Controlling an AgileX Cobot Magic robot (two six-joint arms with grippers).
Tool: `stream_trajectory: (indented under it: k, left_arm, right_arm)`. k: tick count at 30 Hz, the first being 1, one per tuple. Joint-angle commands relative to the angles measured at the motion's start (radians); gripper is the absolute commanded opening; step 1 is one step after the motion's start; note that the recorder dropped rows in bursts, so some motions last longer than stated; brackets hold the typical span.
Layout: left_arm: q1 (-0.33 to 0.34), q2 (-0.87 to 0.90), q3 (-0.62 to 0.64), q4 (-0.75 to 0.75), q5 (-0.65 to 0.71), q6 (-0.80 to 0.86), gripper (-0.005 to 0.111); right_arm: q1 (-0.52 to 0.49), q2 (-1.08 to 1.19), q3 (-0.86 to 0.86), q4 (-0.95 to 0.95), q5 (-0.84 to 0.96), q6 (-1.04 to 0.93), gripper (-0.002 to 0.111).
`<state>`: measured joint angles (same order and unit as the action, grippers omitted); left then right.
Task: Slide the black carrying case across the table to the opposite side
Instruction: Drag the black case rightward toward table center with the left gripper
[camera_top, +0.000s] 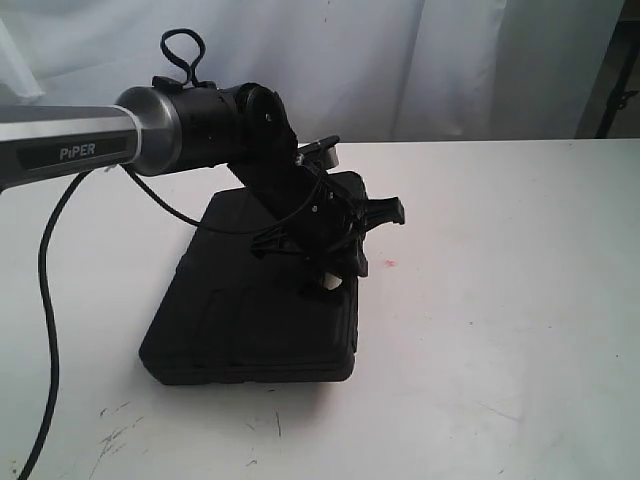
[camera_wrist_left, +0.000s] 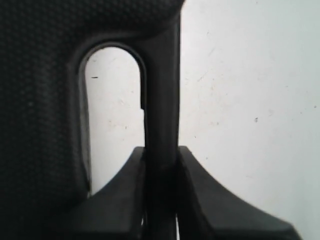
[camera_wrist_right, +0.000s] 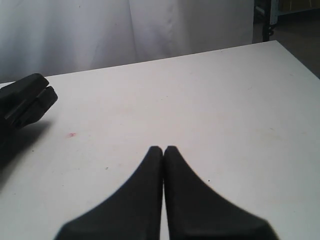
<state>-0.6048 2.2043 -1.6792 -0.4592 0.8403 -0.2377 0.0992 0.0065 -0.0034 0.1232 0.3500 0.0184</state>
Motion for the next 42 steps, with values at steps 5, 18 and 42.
stream_trajectory:
  k: [5,18,42]
  left_arm:
    - [-0.004,0.005,-0.023,0.003,-0.058,-0.050,0.000]
    - [-0.004,0.051,-0.025,0.005,-0.085,-0.050,0.000]
    - [-0.004,0.075,-0.025,-0.102,-0.135,0.036,0.064]
  right_arm:
    - [-0.006,-0.007,0.003,-0.001,-0.004,-0.004,0.000]
    - [-0.006,-0.007,0.003,-0.001,-0.004,-0.004,0.000]
    - [-0.006,-0.007,0.003,-0.001,-0.004,-0.004,0.000]
